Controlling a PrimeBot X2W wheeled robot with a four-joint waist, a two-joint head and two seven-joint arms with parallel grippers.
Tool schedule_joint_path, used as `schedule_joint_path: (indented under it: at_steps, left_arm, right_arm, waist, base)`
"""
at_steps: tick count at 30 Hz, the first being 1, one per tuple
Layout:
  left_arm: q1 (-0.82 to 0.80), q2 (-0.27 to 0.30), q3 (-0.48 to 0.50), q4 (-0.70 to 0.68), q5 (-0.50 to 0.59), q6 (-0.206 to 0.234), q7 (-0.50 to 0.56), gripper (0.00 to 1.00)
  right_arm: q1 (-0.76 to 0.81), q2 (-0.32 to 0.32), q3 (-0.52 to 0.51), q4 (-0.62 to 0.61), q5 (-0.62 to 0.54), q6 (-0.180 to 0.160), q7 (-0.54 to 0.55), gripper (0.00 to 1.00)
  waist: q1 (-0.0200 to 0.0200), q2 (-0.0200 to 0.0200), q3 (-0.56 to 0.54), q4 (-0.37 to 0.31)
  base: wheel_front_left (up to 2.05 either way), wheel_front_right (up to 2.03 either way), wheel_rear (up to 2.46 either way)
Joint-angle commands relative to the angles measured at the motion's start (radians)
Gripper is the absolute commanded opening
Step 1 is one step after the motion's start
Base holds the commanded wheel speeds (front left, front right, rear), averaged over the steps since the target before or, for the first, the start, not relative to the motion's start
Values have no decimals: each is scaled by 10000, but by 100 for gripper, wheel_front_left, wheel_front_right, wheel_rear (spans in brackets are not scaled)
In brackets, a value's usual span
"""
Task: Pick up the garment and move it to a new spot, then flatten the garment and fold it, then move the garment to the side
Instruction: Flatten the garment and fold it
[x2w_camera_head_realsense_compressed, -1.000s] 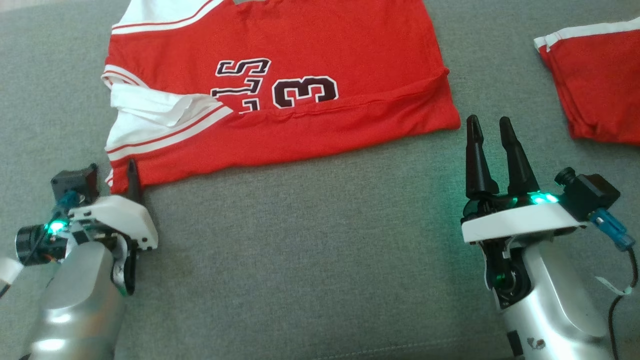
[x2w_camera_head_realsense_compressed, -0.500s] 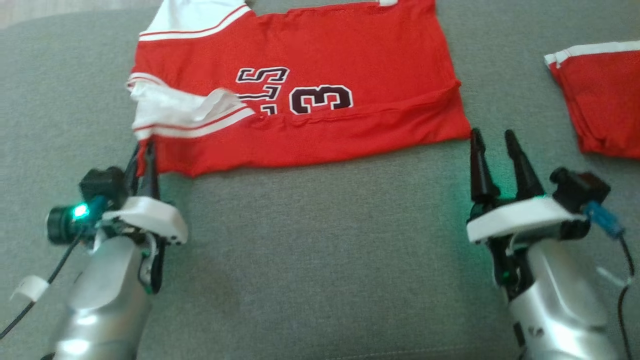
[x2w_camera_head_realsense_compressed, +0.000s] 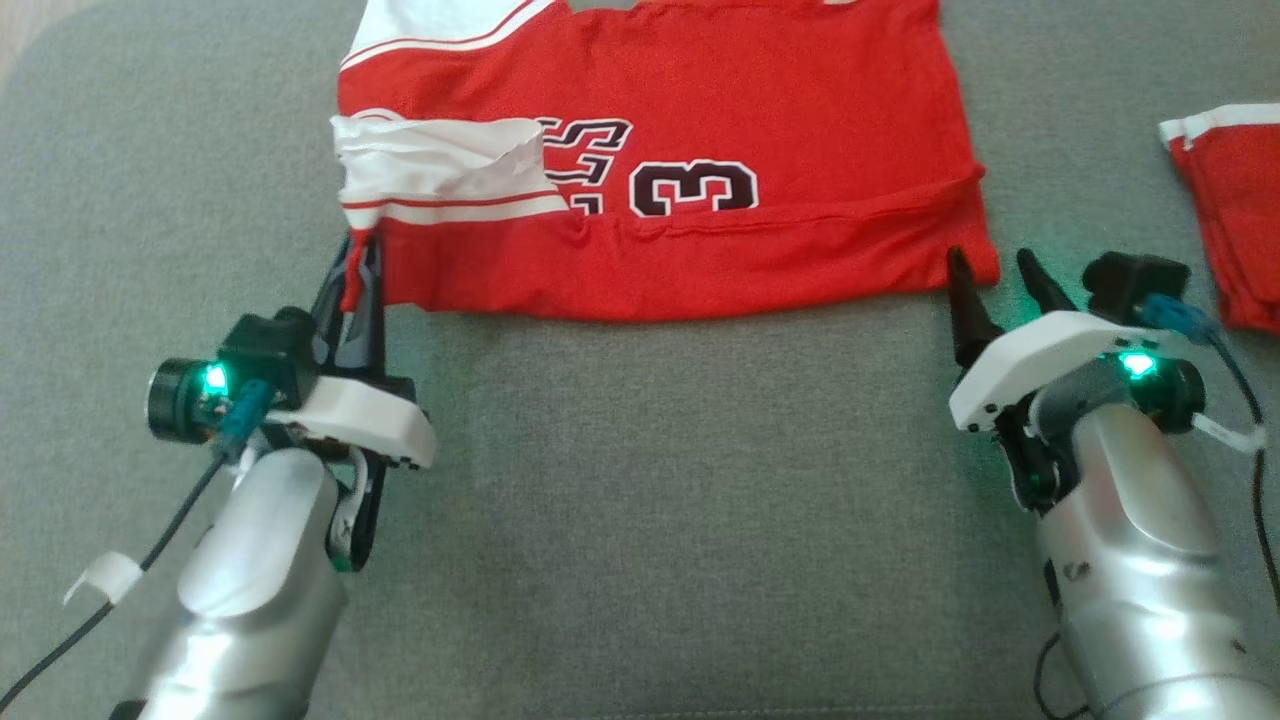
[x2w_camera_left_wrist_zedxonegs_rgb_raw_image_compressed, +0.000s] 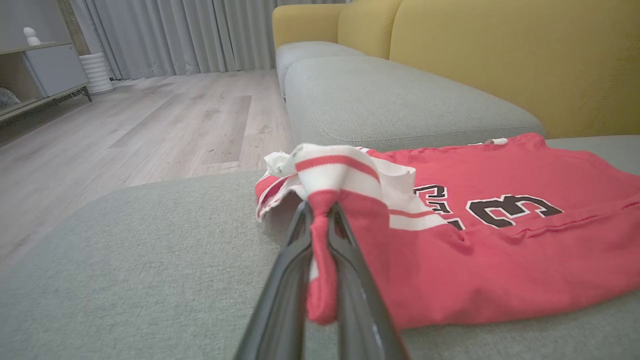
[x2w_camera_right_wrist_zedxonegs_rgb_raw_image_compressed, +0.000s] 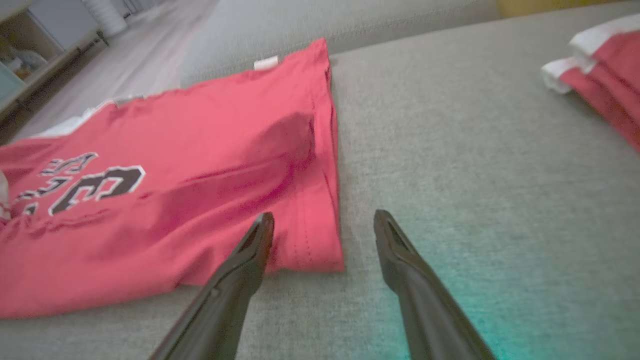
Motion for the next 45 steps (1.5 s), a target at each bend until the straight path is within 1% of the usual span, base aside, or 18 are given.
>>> schedule_joint_path:
  at_steps: [1,5,6,7,8,9,13,17,21,26,29,33,36,40,45]
  left_arm:
    - [-191,203,221,-413,66,67,-21,0]
    - [-212,222,171,-577,60,82,2,0]
    - [-204,235,171,-602,50,90,2,0]
    - [-204,235,171,-602,50,90,2,0]
    - [-194,244,166,-619,41,97,7,0]
    - [-184,250,159,-630,32,102,15,0]
    - [-102,299,157,-573,-28,137,65,0]
    - [80,451,206,-391,-108,195,156,0]
    - [405,664,298,-198,-201,317,246,0]
    - [1052,890,160,-127,-267,302,612,0]
    - [1456,1033,87,-215,-335,297,903,0]
    - [2139,1228,-88,-533,-406,277,1363,0]
    - [2726,1401,-183,-923,-475,301,1640,0]
    - [3394,1599,-266,-1613,-555,420,1976,0]
    - [3831,1692,-423,-2304,-590,557,2399,0]
  right_arm:
    - [-476,81,219,108,-303,65,196,100]
    - [-895,81,214,991,-893,65,829,100]
    - [-973,81,235,1164,-1044,65,979,63]
    - [-973,81,235,1164,-1044,65,979,63]
    - [-1042,81,269,1302,-1117,65,1083,22]
    - [-1105,81,314,1405,-1179,65,1138,0]
    - [-1213,81,217,1624,-1348,65,1001,0]
    - [-1160,81,-146,1654,-1546,65,624,0]
    - [-901,81,-217,1524,-1402,65,375,0]
    - [-337,82,49,1243,-1004,65,461,0]
    - [108,82,62,989,-896,65,825,0]
    - [843,82,-53,330,-922,65,1404,0]
    - [1475,82,-216,-400,-908,65,1866,0]
    - [2405,82,-357,-1621,-659,65,2580,0]
    - [3622,82,-453,-3253,-337,65,3216,0]
  waist:
    - [0,0,77,82]
    - [0,0,175,201]
    - [0,0,189,221]
    - [0,0,189,221]
    - [0,0,198,243]
    - [0,0,201,260]
    - [0,0,95,257]
    - [0,0,-183,130]
    - [0,0,-590,-67]
    - [0,0,-1152,-284]
    - [0,0,-1493,-343]
    - [0,0,-1899,-405]
    - [0,0,-2155,-432]
    - [0,0,-2361,-415]
    - [0,0,-2406,-353]
  base:
    - [0,0,0]
    - [0,0,0]
    - [0,0,0]
    - [0,0,0]
    - [0,0,0]
    - [0,0,0]
    - [0,0,0]
    - [0,0,0]
    - [0,0,0]
    - [0,0,0]
    - [0,0,0]
    - [0,0,0]
    - [0,0,0]
    - [0,0,0]
    - [0,0,0]
